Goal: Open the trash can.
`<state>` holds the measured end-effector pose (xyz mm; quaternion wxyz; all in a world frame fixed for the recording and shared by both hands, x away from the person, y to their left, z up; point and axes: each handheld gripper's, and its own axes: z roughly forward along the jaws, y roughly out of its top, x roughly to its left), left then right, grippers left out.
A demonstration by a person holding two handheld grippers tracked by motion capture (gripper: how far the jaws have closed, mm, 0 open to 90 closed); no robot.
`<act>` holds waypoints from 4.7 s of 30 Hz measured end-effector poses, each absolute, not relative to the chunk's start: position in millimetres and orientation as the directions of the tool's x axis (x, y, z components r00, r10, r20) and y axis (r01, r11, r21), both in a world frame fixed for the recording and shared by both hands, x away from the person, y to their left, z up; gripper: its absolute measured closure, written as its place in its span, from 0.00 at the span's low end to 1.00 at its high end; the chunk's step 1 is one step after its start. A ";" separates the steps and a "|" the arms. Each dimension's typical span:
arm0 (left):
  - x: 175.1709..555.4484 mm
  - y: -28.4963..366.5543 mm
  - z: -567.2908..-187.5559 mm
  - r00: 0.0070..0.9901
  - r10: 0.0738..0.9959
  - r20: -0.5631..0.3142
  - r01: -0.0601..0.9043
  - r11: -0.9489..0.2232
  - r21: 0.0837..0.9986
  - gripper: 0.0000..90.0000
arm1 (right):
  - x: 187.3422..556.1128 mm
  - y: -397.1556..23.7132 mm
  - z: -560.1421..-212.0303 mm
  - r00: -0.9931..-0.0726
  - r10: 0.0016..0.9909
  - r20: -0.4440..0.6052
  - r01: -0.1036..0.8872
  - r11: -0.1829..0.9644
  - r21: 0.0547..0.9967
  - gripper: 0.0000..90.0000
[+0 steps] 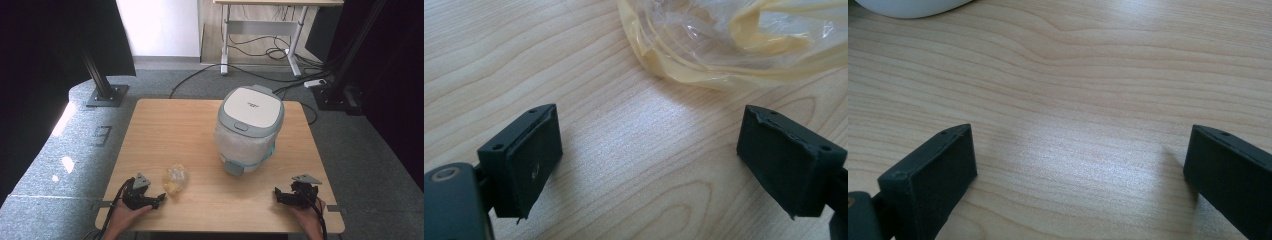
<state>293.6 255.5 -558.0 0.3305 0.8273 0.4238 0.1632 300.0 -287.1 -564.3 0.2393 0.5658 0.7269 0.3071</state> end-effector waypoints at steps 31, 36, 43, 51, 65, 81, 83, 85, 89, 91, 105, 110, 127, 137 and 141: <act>291.8 256.1 -558.0 0.588 0.809 -0.012 0.593 -0.421 0.686 0.12 | 281.9 -294.2 -523.2 -0.300 0.952 0.053 0.547 0.126 0.827 0.59; 291.8 256.1 -557.9 0.588 0.809 -0.011 0.593 -0.422 0.686 0.12 | 275.5 -289.8 -490.8 -0.384 0.922 0.054 0.475 0.147 0.868 0.75; 291.8 256.1 -557.9 0.588 0.809 -0.011 0.593 -0.422 0.686 0.12 | 268.8 -282.3 -441.3 -0.479 0.876 0.062 0.389 0.149 0.909 0.98; 291.7 256.0 -558.0 0.588 0.809 -0.011 0.593 -0.422 0.686 0.12 | 271.0 -274.5 -398.1 -0.566 0.821 0.072 0.331 0.146 0.932 1.00; 291.7 256.0 -558.0 0.588 0.809 -0.010 0.592 -0.422 0.686 0.12 | 291.6 -250.3 -367.2 -0.658 0.748 0.088 0.288 0.141 0.947 1.00; 291.4 255.7 -558.0 0.584 0.812 -0.010 0.594 -0.419 0.687 0.12 | 331.2 -209.2 -351.9 -0.721 0.683 0.113 0.302 0.163 0.939 1.00; 291.4 255.7 -558.0 0.584 0.812 -0.010 0.594 -0.419 0.687 0.12 | 333.2 -206.6 -352.0 -0.723 0.682 0.112 0.302 0.166 0.939 1.00; 291.4 255.6 -557.9 0.584 0.812 -0.010 0.594 -0.419 0.687 0.12 | 337.0 -201.6 -351.8 -0.725 0.680 0.105 0.301 0.176 0.937 1.00; 291.6 255.6 -557.9 0.584 0.811 -0.010 0.594 -0.419 0.686 0.12 | 344.8 -193.3 -350.3 -0.728 0.677 0.110 0.305 0.175 0.936 1.00; 291.7 255.5 -557.9 0.585 0.811 -0.010 0.594 -0.420 0.686 0.12 | 352.9 -187.3 -350.5 -0.727 0.677 0.114 0.312 0.177 0.933 1.00; 292.2 255.3 -557.9 0.587 0.810 -0.011 0.593 -0.421 0.686 0.12 | 375.7 -178.5 -348.1 -0.717 0.681 0.146 0.333 0.151 0.931 1.00; 292.3 255.3 -557.9 0.587 0.809 -0.010 0.593 -0.422 0.686 0.12 | 377.0 -177.5 -348.5 -0.715 0.685 0.140 0.332 0.157 0.930 1.00; 292.2 255.3 -557.9 0.588 0.809 -0.010 0.593 -0.422 0.686 0.12 | 374.4 -176.9 -350.8 -0.725 0.680 0.107 0.304 0.177 0.936 1.00; 292.3 255.2 -557.9 0.587 0.809 -0.010 0.593 -0.422 0.686 0.12 | 374.2 -177.7 -350.1 -0.730 0.671 0.131 0.323 0.169 0.931 1.00; 292.2 255.2 -557.9 0.587 0.809 -0.010 0.593 -0.422 0.686 0.12 | 373.5 -178.8 -349.4 -0.722 0.681 0.123 0.319 0.169 0.933 1.00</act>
